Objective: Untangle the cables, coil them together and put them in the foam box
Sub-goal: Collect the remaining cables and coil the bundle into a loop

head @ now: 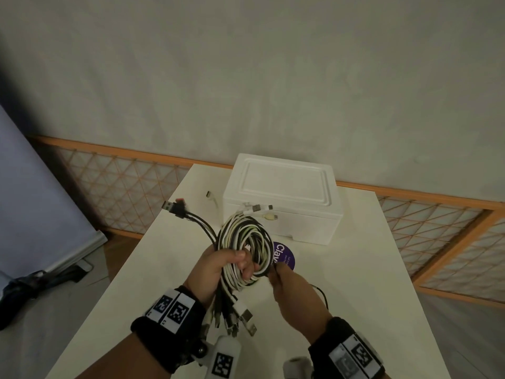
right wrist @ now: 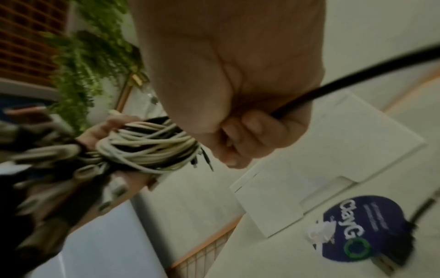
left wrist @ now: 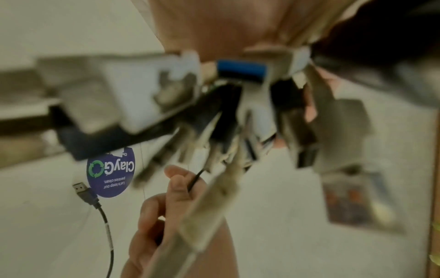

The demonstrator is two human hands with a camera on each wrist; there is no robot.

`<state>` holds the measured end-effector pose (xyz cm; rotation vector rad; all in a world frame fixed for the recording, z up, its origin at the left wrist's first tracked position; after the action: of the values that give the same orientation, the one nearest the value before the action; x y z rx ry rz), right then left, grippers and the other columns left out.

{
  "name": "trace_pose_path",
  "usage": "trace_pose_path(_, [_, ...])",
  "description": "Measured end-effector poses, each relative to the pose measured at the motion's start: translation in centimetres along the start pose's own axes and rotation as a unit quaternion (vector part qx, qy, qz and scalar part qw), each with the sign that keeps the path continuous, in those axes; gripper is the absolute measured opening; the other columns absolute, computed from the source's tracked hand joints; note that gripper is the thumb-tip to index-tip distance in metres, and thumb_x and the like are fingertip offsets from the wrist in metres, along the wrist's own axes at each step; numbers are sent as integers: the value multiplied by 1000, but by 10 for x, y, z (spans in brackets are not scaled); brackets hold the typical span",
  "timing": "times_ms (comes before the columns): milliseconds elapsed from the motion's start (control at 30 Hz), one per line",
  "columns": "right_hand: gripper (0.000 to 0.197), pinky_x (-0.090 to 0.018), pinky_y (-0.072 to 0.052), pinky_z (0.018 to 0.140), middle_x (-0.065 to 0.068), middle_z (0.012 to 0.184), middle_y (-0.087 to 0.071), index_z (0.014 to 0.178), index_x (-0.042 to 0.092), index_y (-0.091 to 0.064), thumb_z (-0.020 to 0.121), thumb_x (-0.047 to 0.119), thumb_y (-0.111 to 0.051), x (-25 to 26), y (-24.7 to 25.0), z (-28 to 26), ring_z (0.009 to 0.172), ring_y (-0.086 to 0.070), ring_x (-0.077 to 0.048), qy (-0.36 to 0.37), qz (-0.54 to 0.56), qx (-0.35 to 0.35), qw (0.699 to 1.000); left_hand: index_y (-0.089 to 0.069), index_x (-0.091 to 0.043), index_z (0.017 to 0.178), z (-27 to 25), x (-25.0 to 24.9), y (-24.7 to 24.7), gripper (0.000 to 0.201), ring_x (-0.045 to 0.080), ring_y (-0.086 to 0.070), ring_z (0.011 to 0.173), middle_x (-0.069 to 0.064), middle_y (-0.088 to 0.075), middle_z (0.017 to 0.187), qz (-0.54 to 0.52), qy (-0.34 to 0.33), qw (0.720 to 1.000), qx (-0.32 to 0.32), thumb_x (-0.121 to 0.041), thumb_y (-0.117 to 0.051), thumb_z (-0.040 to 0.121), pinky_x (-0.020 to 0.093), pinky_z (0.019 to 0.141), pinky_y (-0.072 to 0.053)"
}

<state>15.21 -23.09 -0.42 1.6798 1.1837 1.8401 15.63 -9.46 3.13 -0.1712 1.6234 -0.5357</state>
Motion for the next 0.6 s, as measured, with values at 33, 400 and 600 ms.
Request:
trace_pose_path(33, [20, -25, -45, 70, -1, 96, -65, 116, 21, -47, 102, 30, -35, 4, -1, -3, 83, -63, -16, -2, -55, 10, 998, -52, -8, 52, -2, 2, 1, 22, 19, -52, 51, 8, -48, 52, -12, -1, 1000, -28, -21, -66, 63, 31, 76, -54])
trace_pose_path(400, [26, -36, -50, 75, -11, 104, -60, 118, 5, -46, 95, 15, -42, 55, 5, -27, 87, -59, -29, 87, -280, 113, 949, -48, 0, 76, -8, 11, -4, 15, 26, -50, 61, 16, -45, 63, -22, 0, 983, -182, 7, -47, 89, 30, 56, -52])
trace_pose_path(600, [20, -30, -27, 50, 1, 66, -29, 107, 5, -50, 93, 6, -35, 61, -6, -26, 68, -41, -26, 145, -319, 135, 927, -48, -5, 68, -7, 26, 6, 18, 23, -51, 59, 11, -47, 61, -110, 25, 970, -217, -2, -53, 85, 32, 61, -49])
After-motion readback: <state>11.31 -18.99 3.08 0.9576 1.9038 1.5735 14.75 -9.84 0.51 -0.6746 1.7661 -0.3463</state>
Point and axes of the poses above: each hand's wrist, its own z-axis towards the middle knuckle, its own y-axis out of the back of the hand, x = y × z, the point moved 8 cm from there along z, towards the middle knuckle
